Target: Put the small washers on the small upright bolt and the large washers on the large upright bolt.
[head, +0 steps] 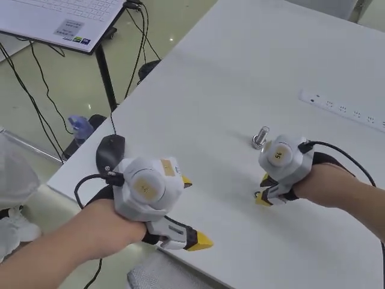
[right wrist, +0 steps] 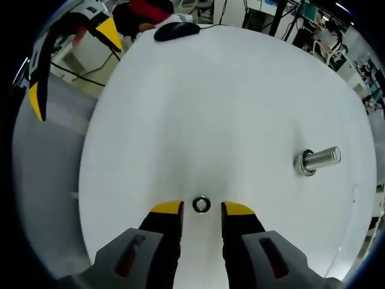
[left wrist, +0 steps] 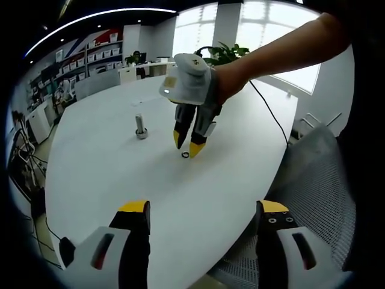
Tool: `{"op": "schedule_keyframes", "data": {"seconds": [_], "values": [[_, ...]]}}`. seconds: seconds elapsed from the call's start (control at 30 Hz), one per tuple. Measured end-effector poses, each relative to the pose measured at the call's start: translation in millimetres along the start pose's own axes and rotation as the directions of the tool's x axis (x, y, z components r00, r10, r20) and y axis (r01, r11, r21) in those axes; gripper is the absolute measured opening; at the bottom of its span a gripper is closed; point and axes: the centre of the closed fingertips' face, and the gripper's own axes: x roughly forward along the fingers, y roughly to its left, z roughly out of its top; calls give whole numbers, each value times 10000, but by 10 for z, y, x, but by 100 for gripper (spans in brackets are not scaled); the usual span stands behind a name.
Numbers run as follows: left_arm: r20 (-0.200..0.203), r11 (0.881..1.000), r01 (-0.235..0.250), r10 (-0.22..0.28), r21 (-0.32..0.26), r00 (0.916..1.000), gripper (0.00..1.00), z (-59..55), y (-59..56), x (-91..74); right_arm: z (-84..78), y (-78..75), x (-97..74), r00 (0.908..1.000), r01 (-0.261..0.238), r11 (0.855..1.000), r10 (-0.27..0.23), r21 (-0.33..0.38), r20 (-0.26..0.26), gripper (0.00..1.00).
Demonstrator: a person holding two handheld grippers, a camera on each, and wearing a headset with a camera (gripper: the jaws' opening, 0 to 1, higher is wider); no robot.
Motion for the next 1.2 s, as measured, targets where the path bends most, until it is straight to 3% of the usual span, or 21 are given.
{"op": "schedule_keyframes", "data": {"seconds": [0.17,0.5,0.77,1.2], "values": [[1,10000,-54,54,54,10000,70,4,3,-3,-61,2,25,9998,34,9999,-36,-118,-215,24],[25,9999,-95,95,37,10000,70,2,-9,-5,-27,36,12,9995,71,9996,-80,-286,-319,21],[30,9998,-165,165,-78,9999,70,-31,2,-25,-38,11,6,9986,94,9998,-101,-149,-513,15],[39,9998,-206,206,-86,9998,70,-20,13,-31,-35,-7,0,9980,121,9999,-124,-42,-616,13]]}}
